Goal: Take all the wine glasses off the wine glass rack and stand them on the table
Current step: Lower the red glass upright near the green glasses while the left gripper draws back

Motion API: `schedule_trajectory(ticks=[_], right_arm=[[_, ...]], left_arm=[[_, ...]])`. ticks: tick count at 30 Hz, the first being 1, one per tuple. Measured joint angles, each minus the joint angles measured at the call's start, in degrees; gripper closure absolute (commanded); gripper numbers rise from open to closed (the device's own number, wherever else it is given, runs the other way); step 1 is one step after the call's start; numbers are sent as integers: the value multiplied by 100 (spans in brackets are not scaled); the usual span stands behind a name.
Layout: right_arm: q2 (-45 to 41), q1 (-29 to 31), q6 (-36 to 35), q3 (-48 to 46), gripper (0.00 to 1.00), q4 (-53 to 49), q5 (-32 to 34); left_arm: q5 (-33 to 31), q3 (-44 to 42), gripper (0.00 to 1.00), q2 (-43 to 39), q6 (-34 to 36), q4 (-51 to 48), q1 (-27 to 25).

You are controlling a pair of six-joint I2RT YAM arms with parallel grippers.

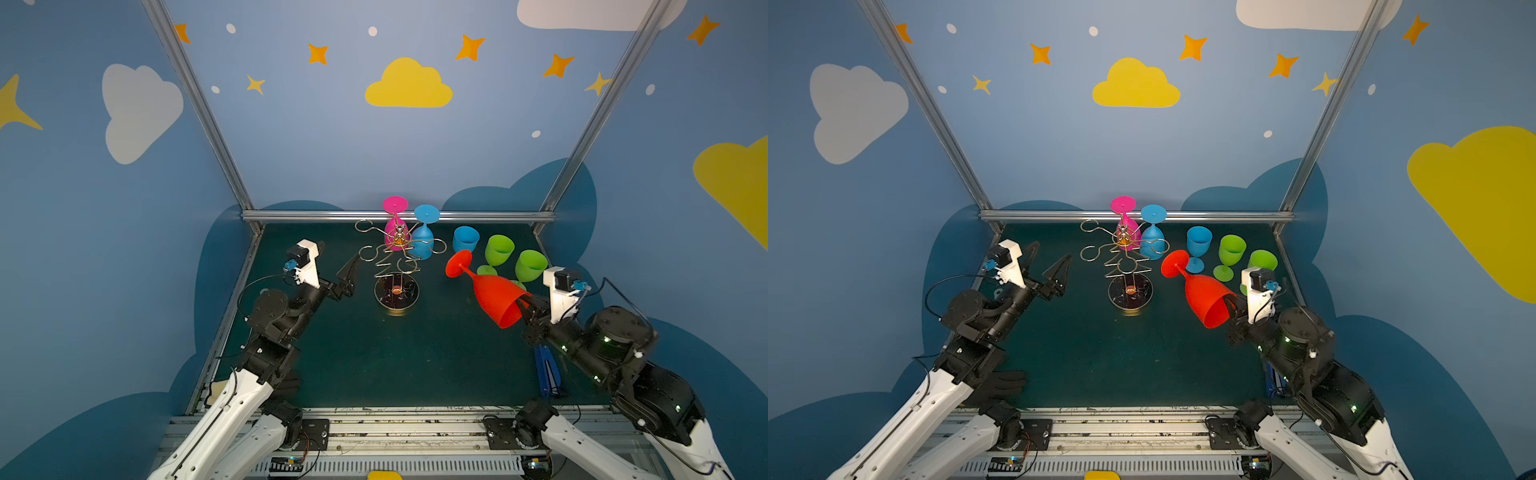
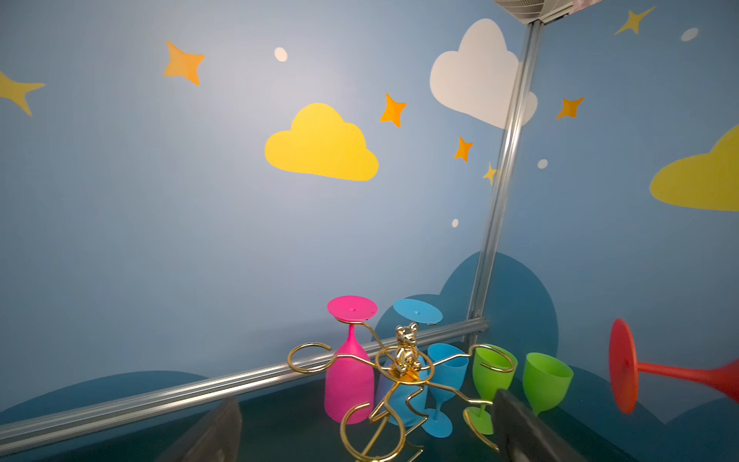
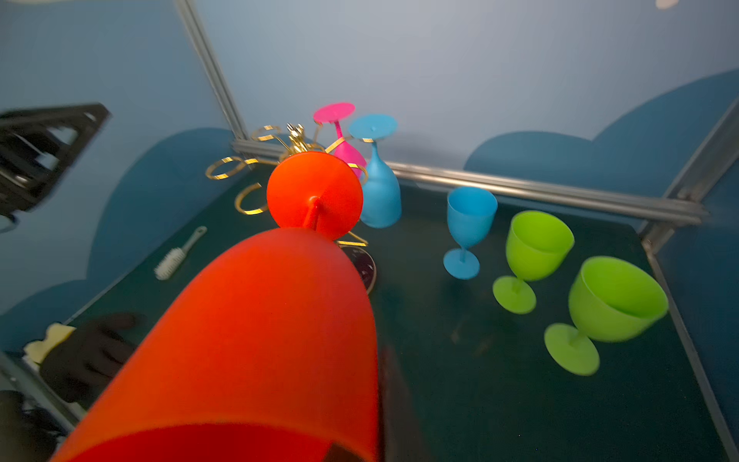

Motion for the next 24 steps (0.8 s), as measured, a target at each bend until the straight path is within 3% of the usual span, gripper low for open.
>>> schedule_trajectory(ticks=[6,13,24], right_arm=[[861,-275,37,-186,100,-743,409],[2398,-1064,-186,-72,100,-798,133],[5250,-1853,-702,1794,100,-542,-302]], left_arm=[[-199,140,4,339,98,-120,754],[-308,50,4,498,-9,-166,1392],[-234,-223,5,483,-404,-212,1947]])
